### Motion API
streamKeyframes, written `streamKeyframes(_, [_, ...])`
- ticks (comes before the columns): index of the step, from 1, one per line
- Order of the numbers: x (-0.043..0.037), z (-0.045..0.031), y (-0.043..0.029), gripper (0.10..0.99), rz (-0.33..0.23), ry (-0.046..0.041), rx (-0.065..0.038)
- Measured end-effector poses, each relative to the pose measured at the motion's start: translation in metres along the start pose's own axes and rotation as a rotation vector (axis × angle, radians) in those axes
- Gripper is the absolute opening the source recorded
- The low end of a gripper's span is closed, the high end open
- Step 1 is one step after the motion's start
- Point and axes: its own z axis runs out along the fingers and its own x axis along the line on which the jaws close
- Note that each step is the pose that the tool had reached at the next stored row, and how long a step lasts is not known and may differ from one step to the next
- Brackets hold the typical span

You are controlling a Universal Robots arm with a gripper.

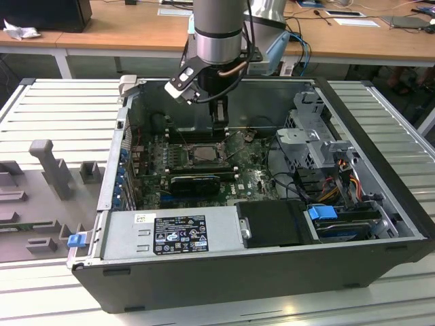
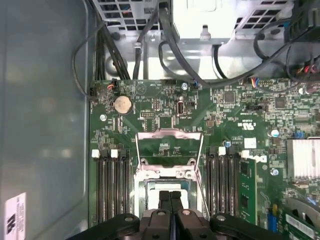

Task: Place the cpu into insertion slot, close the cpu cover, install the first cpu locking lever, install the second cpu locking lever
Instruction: 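Close the cpu cover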

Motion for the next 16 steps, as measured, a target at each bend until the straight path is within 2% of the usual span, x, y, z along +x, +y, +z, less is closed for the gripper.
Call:
streamKeyframes(6, [0.0002, 0.0005, 0.0146, 0.106, 0.0, -0.0001, 0.0])
streamKeyframes(12, [0.0006, -0.0065, 0.0196, 0.106, 0.0, 0.0001, 0.0])
streamKeyframes(14, [0.0006, -0.0062, 0.0252, 0.106, 0.0, -0.0002, 0.0])
streamKeyframes(16, [0.0008, -0.0056, 0.0345, 0.106, 0.0, -0.0004, 0.0])
